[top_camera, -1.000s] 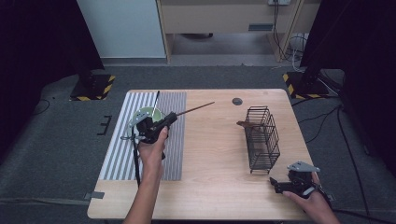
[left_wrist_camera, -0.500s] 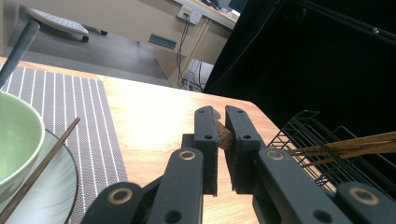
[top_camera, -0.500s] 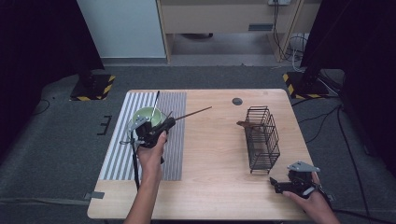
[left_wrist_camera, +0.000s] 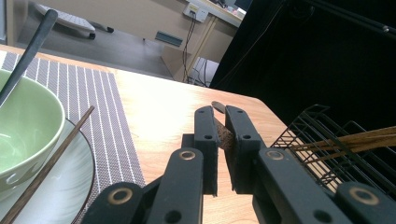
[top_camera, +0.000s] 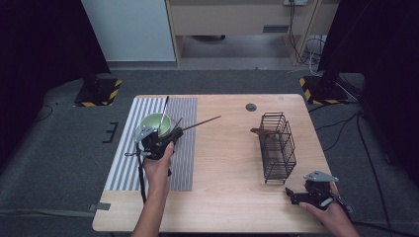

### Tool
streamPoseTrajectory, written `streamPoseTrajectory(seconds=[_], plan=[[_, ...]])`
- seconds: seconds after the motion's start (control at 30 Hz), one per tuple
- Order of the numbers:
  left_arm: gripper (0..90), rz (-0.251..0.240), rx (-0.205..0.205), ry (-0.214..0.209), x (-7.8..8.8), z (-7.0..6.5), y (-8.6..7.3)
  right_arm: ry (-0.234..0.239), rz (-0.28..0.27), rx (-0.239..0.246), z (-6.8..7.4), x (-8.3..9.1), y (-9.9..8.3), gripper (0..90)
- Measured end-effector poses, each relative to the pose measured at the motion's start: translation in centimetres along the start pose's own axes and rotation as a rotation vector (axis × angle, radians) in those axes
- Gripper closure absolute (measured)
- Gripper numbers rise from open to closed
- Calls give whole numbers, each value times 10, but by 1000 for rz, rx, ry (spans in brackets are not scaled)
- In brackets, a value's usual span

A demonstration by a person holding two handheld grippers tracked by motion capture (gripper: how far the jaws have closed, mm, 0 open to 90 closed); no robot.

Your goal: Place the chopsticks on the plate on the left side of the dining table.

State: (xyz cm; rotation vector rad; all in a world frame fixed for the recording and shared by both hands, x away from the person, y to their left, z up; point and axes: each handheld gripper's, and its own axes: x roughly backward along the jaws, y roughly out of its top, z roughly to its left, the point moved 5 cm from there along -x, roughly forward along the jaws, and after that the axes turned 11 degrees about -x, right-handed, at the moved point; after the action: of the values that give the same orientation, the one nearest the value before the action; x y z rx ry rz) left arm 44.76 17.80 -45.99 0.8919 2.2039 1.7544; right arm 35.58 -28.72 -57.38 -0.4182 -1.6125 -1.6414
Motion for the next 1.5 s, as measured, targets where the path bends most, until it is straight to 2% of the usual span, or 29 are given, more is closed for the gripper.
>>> streamPoseTrajectory(seconds=[0.4,1.5], plan=[[836,9,6,13,2,5,-8,0,0,0,0,0,0,4],[836,14,13,39,10,13,-14,-1,0,-1,0,0,0,4]])
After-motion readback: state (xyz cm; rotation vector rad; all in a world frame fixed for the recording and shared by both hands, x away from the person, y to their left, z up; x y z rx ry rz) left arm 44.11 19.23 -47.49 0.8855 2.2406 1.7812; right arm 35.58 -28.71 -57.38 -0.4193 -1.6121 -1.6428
